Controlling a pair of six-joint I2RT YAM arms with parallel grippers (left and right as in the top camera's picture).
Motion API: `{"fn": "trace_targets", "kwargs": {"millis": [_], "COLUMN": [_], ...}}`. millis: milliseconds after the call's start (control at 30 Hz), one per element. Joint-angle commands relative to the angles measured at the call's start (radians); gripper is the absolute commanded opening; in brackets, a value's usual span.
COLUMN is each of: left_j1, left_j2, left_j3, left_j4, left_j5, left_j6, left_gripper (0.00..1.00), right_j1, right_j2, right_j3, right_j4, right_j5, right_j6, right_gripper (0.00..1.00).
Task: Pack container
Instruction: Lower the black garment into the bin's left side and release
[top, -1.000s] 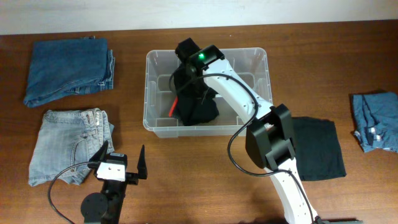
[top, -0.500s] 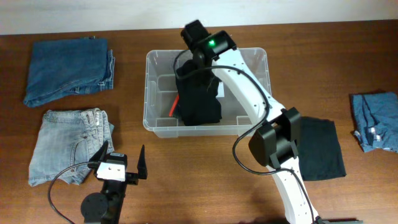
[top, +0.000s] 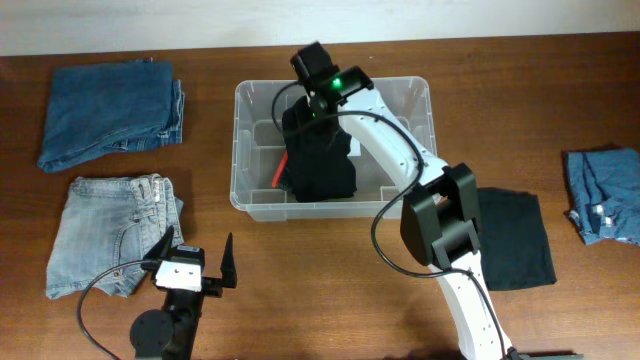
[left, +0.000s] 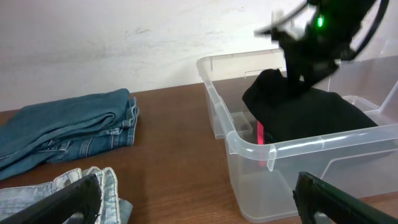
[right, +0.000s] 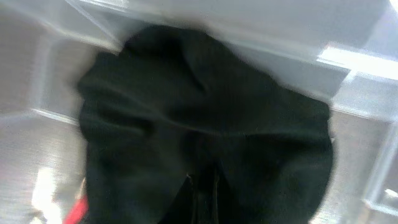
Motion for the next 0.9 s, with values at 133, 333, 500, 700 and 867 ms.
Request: {"fn": "trace_targets", "kwargs": {"millis": [133, 333, 500, 700, 867], "left_j1": [0.005, 0.005, 0.005, 0.005, 0.005], "left_j2": [-0.005, -0.005, -0.005, -0.005, -0.005], "left_j3": [-0.004, -0.004, -0.004, -0.004, -0.004], "left_j4": [-0.002, -0.001, -0.002, -0.001, -0.002], "left_j5": [0.014, 0.014, 0.014, 0.014, 0.014], "left_j6": [0.009, 0.009, 0.009, 0.009, 0.009], "left_gripper": [0.99, 0.99, 0.99, 0.99, 0.99], "right_j1": [-0.006, -0.006, -0.029, -0.095, -0.113], "right_j2": [0.018, -0.050, -0.100, -0.082, -0.072], "right_j3": [-0.141, -0.024, 0.118, 0.078, -0.093], "right_j4": [0.065, -0.016, -0.215, -0.325, -0.224], "right_j5": [-0.006, -0.005, 0.154, 0.111, 0.074], "right_j6": [-0.003, -0.011, -0.011, -0.011, -0.011], "right_gripper": [0.04, 0.07, 0.17, 0.17, 0.14]}}
